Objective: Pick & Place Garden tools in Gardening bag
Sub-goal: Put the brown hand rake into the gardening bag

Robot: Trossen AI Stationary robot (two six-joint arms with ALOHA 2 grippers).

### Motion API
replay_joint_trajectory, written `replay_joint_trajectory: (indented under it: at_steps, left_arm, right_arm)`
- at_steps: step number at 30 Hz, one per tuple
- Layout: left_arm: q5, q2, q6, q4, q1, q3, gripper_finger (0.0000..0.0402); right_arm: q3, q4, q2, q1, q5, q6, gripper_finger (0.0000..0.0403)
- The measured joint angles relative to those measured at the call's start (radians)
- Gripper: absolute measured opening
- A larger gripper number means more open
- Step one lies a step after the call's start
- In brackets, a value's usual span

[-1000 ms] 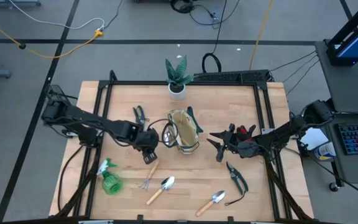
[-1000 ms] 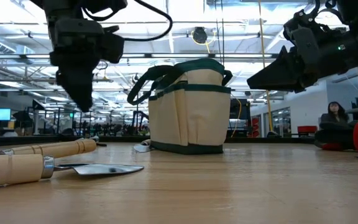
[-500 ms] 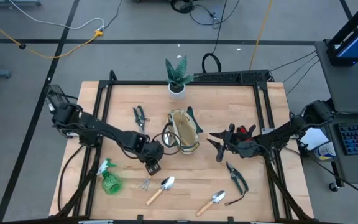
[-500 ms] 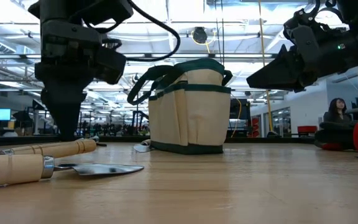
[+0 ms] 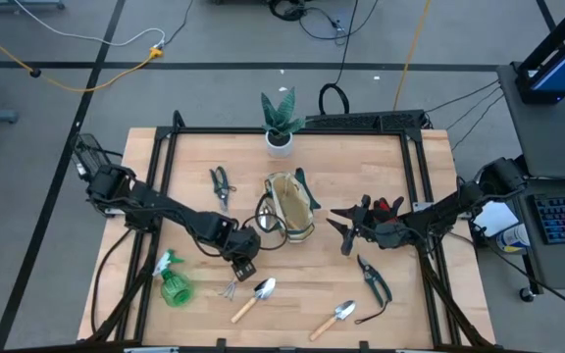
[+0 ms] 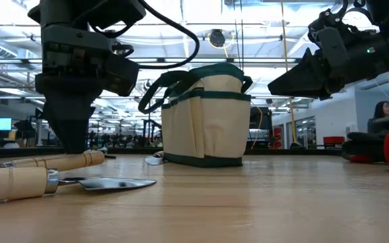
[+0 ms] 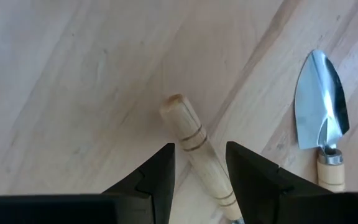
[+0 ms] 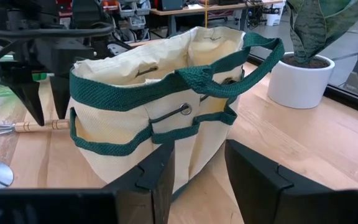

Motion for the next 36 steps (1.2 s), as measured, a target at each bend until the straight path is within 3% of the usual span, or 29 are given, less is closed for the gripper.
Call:
replay_joint_trajectory:
  at_steps: [18, 27, 36]
  left_arm:
    - [0.010, 0.071, 0.068, 0.061, -0.005, 0.003, 0.0145]
    - [0.007, 0.072, 0.111, 0.053, 0.012, 0.002, 0.0063]
    - [0.004, 0.065, 0.205, 0.070, 0.038, -0.001, 0.0070]
  right_arm:
    - [0.000, -0.008, 0.000, 0.000, -0.003, 0.000, 0.0134]
    - [0.000, -0.029, 0.000, 0.001, -0.032, 0.000, 0.0134]
    - [0.000, -0.031, 0.000, 0.001, -0.107, -0.011, 0.0134]
